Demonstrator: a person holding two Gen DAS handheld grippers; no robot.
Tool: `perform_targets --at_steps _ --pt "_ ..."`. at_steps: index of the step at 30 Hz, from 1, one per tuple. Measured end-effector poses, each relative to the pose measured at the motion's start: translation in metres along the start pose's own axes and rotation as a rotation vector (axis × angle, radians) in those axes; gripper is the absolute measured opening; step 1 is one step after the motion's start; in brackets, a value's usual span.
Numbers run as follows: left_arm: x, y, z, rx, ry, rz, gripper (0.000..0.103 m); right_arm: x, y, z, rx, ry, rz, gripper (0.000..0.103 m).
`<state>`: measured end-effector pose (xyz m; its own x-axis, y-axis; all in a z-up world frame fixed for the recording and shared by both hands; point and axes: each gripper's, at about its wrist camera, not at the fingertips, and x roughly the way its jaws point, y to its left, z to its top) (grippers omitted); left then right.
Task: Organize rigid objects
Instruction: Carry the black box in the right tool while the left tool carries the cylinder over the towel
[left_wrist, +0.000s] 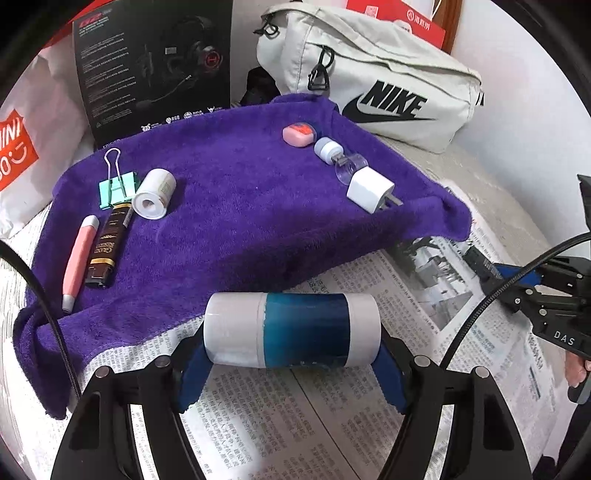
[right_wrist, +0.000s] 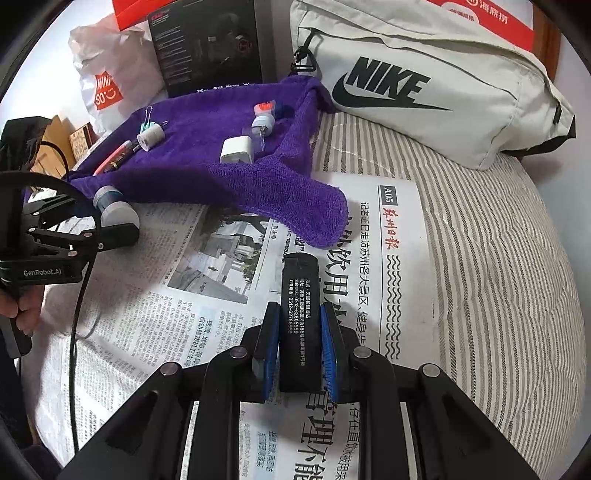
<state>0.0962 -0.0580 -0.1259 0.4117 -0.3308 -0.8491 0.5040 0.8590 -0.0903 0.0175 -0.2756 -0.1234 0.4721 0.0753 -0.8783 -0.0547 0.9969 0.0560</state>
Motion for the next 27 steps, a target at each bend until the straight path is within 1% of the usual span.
perform_targets --at_steps 7,11,19,23,27 --pt "-0.024 0.012 0.001 -0.019 -0.024 0.034 0.074 -0.009 0.007 0.010 -0.012 -0.021 0.025 0.021" --pt "-0.037 0.024 -0.001 -0.042 -0.035 0.057 0.074 -0.013 0.015 0.022 -0.028 -0.040 0.043 0.021" --pt "-0.061 0.043 0.002 -0.073 -0.068 0.082 0.074 -0.021 0.033 0.052 -0.056 -0.080 0.094 0.021" --pt "-0.070 0.053 0.009 -0.088 -0.084 0.088 0.074 -0.024 0.041 0.070 -0.081 -0.099 0.098 0.021" --pt "-0.069 0.059 0.020 -0.106 -0.085 0.083 0.074 -0.026 0.047 0.086 -0.094 -0.117 0.102 0.021"
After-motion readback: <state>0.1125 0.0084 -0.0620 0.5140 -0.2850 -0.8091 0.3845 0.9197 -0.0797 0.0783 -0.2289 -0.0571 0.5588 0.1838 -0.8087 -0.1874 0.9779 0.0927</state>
